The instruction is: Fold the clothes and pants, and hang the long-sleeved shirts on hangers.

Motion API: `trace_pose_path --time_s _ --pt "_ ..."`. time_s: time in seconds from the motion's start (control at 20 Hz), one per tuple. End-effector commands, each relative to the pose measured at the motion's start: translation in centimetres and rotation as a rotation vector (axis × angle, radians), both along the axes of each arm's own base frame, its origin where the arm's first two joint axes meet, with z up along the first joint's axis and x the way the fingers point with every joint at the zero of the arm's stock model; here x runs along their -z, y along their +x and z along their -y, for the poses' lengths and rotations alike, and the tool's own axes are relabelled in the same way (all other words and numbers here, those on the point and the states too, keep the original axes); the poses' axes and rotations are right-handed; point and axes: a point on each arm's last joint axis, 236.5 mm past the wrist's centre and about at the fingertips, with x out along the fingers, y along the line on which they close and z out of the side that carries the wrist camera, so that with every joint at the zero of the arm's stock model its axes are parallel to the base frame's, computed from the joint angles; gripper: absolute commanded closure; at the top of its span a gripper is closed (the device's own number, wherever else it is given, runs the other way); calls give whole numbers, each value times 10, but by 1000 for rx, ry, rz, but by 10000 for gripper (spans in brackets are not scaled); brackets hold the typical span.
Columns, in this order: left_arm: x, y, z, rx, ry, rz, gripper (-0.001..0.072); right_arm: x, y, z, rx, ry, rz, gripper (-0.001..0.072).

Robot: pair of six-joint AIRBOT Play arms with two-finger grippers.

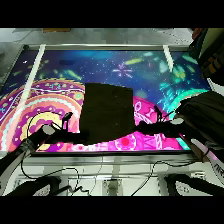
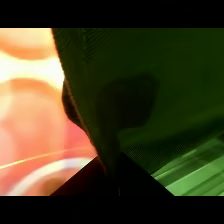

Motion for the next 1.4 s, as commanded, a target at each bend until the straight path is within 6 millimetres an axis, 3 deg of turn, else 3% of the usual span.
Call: trace_pose_path --time_s 0.0,0.15,0.25,0.35,0.5,0.6,0.7,0.8,0.9,1.05,1.2,1.35 --pt "-67 31 7 87 -71 168 688 -63 16 -4 -102 -20 195 674" --pt "-179 73 -17 70 -34 489 688 -160 33 -9 -128 -6 448 674" --pt "-270 78 -33 28 -2 739 688 -231 30 -10 -130 1 614 675" --pt "-354 54 -39 8 27 977 688 -301 6 -16 -132 38 739 674" --pt "-447 -3 -44 -54 54 1306 689 -393 -56 -36 -155 131 909 674" --pt "-484 -39 -49 -122 41 1450 690 -432 -93 -42 -131 227 939 674" --pt "-502 -65 -51 -193 -24 1495 691 -453 -106 -40 -82 264 986 675" --pt "-490 -54 -68 -240 55 1455 692 -446 -83 -31 -3 192 995 674" --pt "-451 -14 -90 -303 131 1308 691 -406 -39 -25 82 121 873 674" --pt "-367 50 -79 -295 48 1020 690 -317 24 -35 114 35 655 673" --pt "-265 107 -61 -232 29 731 689 -225 86 -40 170 -47 487 673" --pt "-186 149 -53 -223 57 570 689 -164 143 -29 294 -108 450 673"
